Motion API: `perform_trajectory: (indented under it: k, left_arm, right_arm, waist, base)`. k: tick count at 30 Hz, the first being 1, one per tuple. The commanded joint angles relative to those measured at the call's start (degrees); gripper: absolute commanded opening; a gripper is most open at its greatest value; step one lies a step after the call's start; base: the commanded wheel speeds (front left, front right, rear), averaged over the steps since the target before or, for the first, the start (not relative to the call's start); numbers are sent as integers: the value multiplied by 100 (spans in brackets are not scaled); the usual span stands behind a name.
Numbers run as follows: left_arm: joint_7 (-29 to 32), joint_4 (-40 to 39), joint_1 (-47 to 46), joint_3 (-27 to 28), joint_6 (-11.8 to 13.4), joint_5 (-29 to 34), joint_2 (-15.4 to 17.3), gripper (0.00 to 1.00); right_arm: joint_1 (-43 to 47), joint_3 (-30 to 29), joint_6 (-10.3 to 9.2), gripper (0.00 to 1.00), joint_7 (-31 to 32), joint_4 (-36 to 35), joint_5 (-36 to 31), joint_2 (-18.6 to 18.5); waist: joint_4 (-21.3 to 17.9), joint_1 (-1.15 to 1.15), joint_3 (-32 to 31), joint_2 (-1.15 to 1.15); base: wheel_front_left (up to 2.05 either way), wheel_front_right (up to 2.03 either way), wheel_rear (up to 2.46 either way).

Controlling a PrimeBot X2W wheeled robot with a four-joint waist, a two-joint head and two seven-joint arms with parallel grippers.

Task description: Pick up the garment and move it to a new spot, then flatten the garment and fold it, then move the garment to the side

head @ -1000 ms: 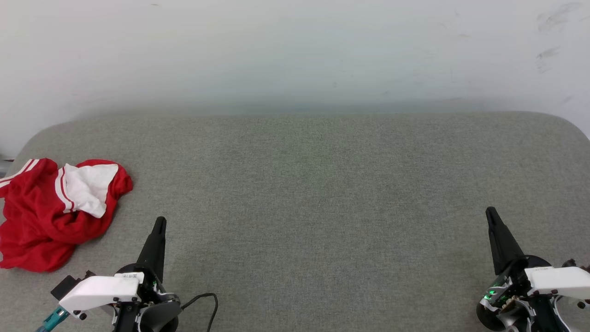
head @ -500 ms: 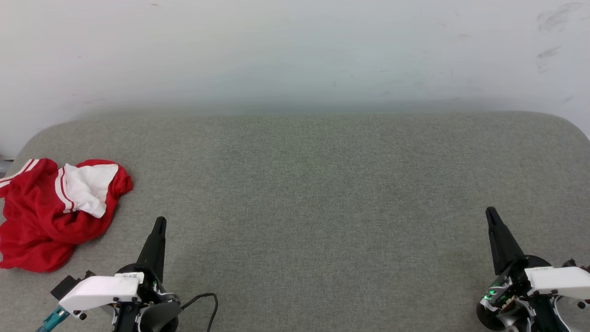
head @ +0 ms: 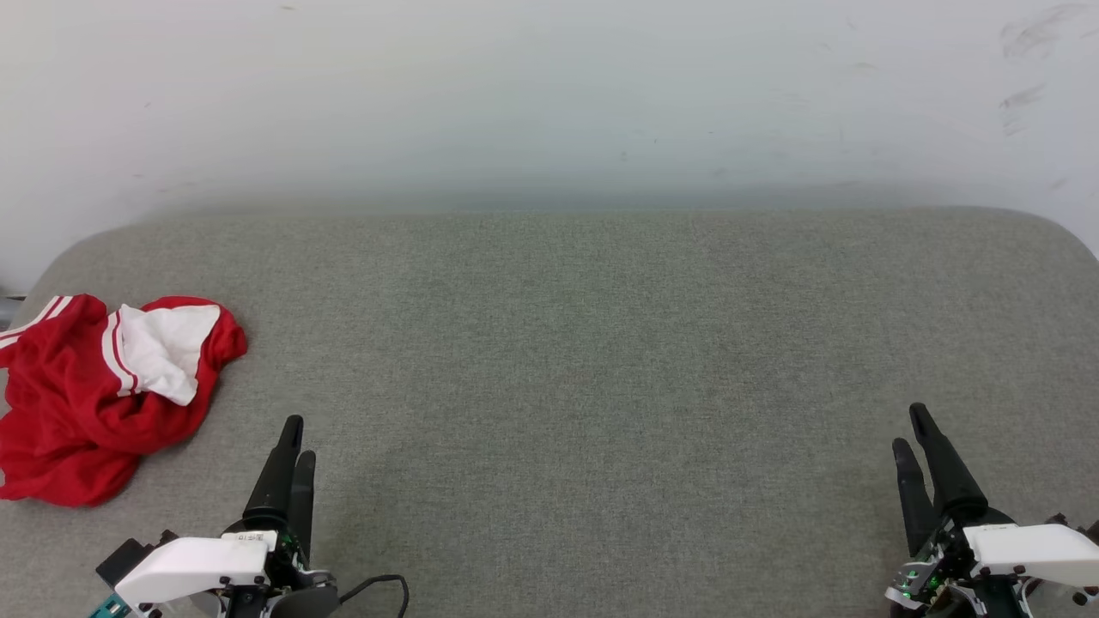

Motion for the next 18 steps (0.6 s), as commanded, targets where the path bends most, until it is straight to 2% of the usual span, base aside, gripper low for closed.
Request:
perform_trajectory:
  k: [1, 9, 18]
  left_arm:
    - [-60, -143, -99, 43, -1, 177, 11, 100]
    - [-276, -401, -125, 137, 164, 1136, 13, 100]
    - [-497, -719, -83, 36, 427, 2344, 14, 100]
  right_arm:
    - [-121, 6, 1, 100, -72, -145, -167, -2]
    - [-117, -27, 1, 100, -288, -457, -1190, -2]
    - [-106, 130, 1, 100, -509, -851, -2695, -1]
  waist:
    - [1, 0, 3, 0]
    - [9, 0, 12, 0]
    - [22, 0, 23, 0]
  base:
    - [0, 0, 0]
    - [0, 0, 0]
    - [0, 0, 0]
